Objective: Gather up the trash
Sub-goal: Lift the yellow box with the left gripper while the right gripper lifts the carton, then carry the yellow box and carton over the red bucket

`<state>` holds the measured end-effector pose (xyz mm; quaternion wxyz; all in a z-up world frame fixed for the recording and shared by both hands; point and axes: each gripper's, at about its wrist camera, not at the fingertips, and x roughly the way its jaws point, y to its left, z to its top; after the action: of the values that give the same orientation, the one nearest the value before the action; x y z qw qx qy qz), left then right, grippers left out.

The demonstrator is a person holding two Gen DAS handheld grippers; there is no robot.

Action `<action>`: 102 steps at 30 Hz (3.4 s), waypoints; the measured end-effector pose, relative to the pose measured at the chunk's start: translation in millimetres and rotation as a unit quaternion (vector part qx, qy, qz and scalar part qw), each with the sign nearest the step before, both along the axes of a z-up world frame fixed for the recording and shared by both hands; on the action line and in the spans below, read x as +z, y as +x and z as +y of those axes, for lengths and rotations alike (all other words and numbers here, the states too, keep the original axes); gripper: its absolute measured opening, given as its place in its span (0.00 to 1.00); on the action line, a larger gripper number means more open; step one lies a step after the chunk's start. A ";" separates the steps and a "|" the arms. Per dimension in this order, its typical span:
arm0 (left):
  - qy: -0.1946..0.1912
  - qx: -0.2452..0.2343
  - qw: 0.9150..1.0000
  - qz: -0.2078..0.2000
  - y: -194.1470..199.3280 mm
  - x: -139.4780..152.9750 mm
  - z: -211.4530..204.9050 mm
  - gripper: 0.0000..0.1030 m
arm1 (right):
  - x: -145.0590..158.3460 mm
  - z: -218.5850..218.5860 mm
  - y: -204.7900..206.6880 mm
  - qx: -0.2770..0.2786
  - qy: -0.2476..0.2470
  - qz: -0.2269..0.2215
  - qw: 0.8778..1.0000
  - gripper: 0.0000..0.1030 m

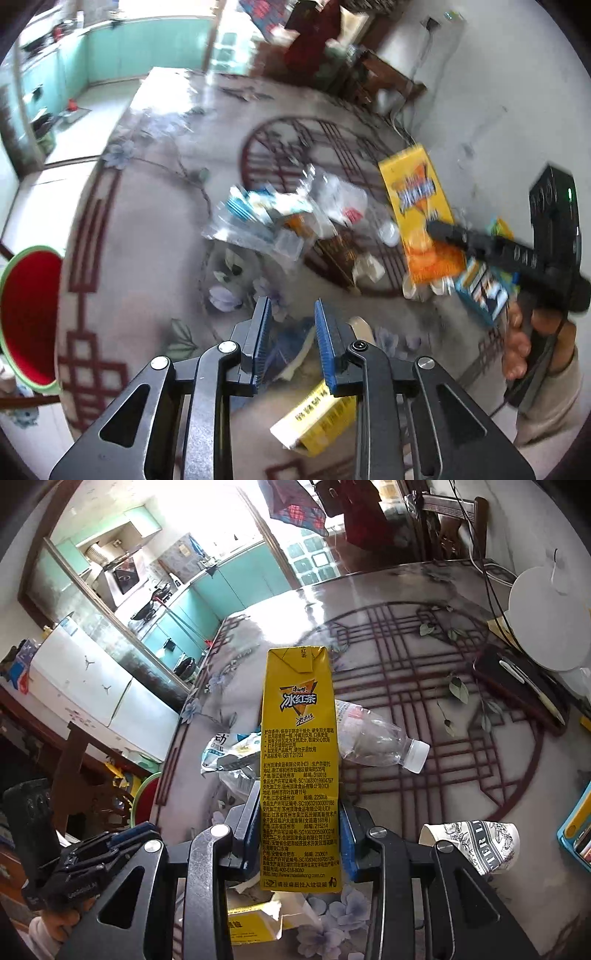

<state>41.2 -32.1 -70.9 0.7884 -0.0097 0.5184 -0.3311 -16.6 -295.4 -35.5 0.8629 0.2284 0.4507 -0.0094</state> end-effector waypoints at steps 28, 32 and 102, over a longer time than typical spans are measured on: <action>0.021 -0.017 1.000 -0.012 -28.3 -6.0 -6.8 0.38 | 12.9 13.3 -9.2 0.006 0.014 -0.014 1.000 0.32; 0.001 0.027 0.999 -0.028 -18.3 12.1 12.8 0.38 | 15.2 26.2 -5.7 0.018 0.017 -0.018 1.000 0.32; 0.007 0.171 0.985 0.036 60.1 -41.1 274.0 0.38 | 7.9 290.8 85.5 0.101 -0.013 0.006 0.995 0.32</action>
<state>101.3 241.9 -112.0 0.8144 -0.1042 0.5392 -0.1873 68.8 -4.7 -27.6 0.8596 0.1703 0.4765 0.0711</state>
